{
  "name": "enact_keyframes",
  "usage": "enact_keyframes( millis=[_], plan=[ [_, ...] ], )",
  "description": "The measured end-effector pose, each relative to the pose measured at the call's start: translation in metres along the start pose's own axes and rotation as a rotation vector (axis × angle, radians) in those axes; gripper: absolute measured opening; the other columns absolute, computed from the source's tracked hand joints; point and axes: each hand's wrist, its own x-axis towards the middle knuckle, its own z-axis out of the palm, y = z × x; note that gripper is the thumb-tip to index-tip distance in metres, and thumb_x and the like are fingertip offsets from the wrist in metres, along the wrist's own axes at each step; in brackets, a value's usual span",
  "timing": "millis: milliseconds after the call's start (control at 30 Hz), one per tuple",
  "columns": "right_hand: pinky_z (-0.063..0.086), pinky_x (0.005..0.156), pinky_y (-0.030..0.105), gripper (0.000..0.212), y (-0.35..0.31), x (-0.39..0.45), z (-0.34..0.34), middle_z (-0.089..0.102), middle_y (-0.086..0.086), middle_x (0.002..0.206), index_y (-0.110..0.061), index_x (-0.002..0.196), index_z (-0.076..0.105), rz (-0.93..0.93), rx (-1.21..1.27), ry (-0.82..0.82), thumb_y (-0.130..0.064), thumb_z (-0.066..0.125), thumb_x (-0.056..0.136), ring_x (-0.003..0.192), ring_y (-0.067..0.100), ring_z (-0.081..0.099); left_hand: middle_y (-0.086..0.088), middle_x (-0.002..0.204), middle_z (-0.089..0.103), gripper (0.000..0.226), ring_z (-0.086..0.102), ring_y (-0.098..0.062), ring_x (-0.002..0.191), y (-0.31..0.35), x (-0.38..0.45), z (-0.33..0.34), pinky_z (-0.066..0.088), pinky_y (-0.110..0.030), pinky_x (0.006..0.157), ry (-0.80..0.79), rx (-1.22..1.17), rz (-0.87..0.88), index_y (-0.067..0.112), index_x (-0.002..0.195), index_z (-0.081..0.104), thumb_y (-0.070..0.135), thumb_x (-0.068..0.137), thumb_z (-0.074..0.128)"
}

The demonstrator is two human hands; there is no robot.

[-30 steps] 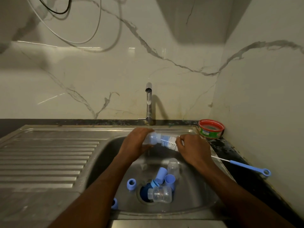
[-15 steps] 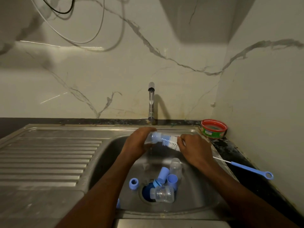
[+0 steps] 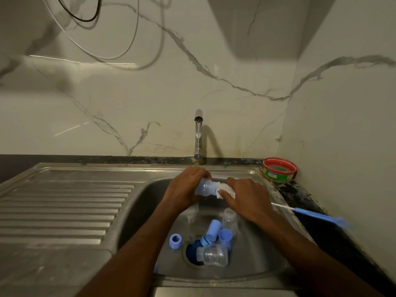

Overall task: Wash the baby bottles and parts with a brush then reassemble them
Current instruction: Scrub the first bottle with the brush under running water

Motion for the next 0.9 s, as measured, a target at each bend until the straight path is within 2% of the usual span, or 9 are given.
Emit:
enact_keyframes(
  millis=[100,200,300,367,533,600,667,800,900],
  plan=[
    [0.05,0.089,0.035,0.044,0.004,0.0,-0.003,0.067,-0.006,0.12,-0.033,0.132,0.057,-0.117,0.057,0.023,-0.059,0.051,0.097,0.104,0.015,0.062,-0.001,0.131,0.048,0.086,0.045,-0.018,0.115,-0.007,-0.001,0.0,0.048,-0.04,0.094,0.023,0.081,-0.051,0.028,0.134,0.047,0.051,0.063,0.088],
    [0.052,0.079,0.033,0.036,0.002,-0.003,0.0,0.07,-0.008,0.109,-0.033,0.12,0.064,-0.223,0.016,0.072,-0.057,0.053,0.096,0.094,0.013,0.064,-0.005,0.152,0.036,0.108,0.034,-0.024,0.136,-0.009,-0.007,0.008,0.036,-0.043,0.113,-0.09,0.055,-0.092,0.027,0.153,0.032,0.06,0.064,0.084],
    [0.05,0.066,0.035,0.028,-0.001,-0.004,0.0,0.067,-0.004,0.099,-0.029,0.109,0.06,-0.158,-0.034,0.089,-0.051,0.045,0.101,0.083,0.018,0.064,-0.005,0.159,0.035,0.101,0.033,-0.021,0.144,-0.002,-0.012,0.01,0.028,-0.041,0.121,-0.325,-0.167,-0.169,0.023,0.157,0.026,0.051,0.077,0.081],
    [0.05,0.062,0.038,0.027,-0.001,-0.003,0.0,0.065,-0.001,0.092,-0.026,0.103,0.054,-0.072,-0.077,0.093,-0.048,0.038,0.103,0.077,0.021,0.063,-0.004,0.156,0.04,0.09,0.038,-0.019,0.142,0.006,-0.013,0.011,0.031,-0.037,0.119,-0.374,-0.245,-0.17,0.022,0.156,0.028,0.04,0.083,0.079],
    [0.044,0.072,0.03,0.033,-0.005,-0.001,0.004,0.069,-0.003,0.107,-0.03,0.12,0.061,0.031,-0.065,0.038,-0.053,0.048,0.101,0.094,0.016,0.064,0.0,0.139,0.053,0.063,0.049,-0.018,0.128,0.004,-0.006,0.0,0.044,-0.037,0.106,-0.124,-0.052,-0.168,0.028,0.136,0.051,0.035,0.081,0.082],
    [0.037,0.069,0.027,0.035,-0.006,-0.005,0.006,0.069,-0.005,0.102,-0.033,0.115,0.065,-0.062,-0.037,0.054,-0.058,0.048,0.099,0.09,0.014,0.064,0.001,0.133,0.05,0.072,0.048,-0.017,0.121,-0.001,-0.006,-0.001,0.047,-0.034,0.097,-0.04,0.1,-0.147,0.03,0.13,0.05,0.046,0.071,0.087],
    [0.035,0.071,0.025,0.035,-0.008,-0.01,0.004,0.069,-0.007,0.101,-0.032,0.115,0.067,-0.144,0.016,0.071,-0.058,0.051,0.098,0.09,0.012,0.063,-0.002,0.138,0.044,0.088,0.043,-0.021,0.125,-0.002,-0.007,0.003,0.044,-0.036,0.1,-0.004,0.167,-0.174,0.031,0.137,0.044,0.054,0.064,0.088],
    [0.043,0.059,0.032,0.03,-0.012,-0.009,0.0,0.066,-0.001,0.085,-0.027,0.097,0.059,-0.091,-0.031,0.102,-0.052,0.043,0.101,0.074,0.018,0.063,-0.003,0.164,0.019,0.117,0.02,-0.024,0.149,-0.002,-0.014,0.016,0.026,-0.044,0.12,-0.228,-0.169,-0.199,0.031,0.159,0.017,0.053,0.067,0.086],
    [0.05,0.069,0.036,0.024,-0.004,0.0,0.005,0.068,0.0,0.096,-0.03,0.106,0.058,0.069,-0.044,0.056,-0.05,0.047,0.1,0.084,0.02,0.065,-0.002,0.161,0.031,0.092,0.031,-0.021,0.147,0.006,-0.013,0.018,0.031,-0.045,0.121,-0.378,-0.275,-0.177,0.027,0.157,0.024,0.034,0.084,0.079]
  ],
)
